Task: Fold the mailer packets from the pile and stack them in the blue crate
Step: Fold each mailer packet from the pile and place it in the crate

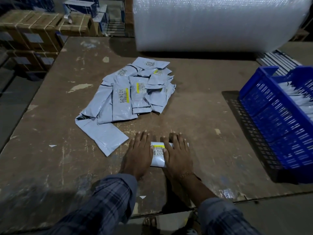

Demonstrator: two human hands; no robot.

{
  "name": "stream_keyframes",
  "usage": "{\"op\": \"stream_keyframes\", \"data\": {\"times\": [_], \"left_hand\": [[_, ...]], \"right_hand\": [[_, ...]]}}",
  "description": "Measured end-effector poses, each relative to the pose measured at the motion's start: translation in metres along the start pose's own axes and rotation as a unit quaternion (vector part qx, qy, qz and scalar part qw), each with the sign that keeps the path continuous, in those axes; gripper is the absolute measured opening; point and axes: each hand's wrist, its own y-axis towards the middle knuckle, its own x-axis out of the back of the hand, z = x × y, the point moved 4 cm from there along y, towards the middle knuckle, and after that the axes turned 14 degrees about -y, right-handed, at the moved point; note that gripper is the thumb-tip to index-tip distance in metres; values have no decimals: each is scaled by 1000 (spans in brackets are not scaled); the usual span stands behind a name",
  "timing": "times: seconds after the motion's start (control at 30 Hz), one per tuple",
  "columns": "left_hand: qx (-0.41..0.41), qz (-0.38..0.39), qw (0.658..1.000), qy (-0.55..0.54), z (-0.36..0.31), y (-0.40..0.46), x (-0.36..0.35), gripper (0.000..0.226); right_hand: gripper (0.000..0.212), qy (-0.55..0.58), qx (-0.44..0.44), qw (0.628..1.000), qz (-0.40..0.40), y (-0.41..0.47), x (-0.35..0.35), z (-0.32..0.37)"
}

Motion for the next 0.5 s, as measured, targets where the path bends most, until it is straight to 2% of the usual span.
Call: {"op": "stream_keyframes", "data": {"times": [0.13, 0.3, 0.5], "left_hand": [[-11, -10, 999, 29, -8, -5, 0, 63], [-4, 1, 1000, 2, -5, -3, -4, 65], [-12, 30, 999, -4, 9, 12, -11, 64]], "right_hand": [[52, -13, 31, 999, -7, 7, -9, 1], [54, -33, 50, 998, 12, 17, -15, -1], [47, -18, 30, 998, -49, -4, -7, 4]]}}
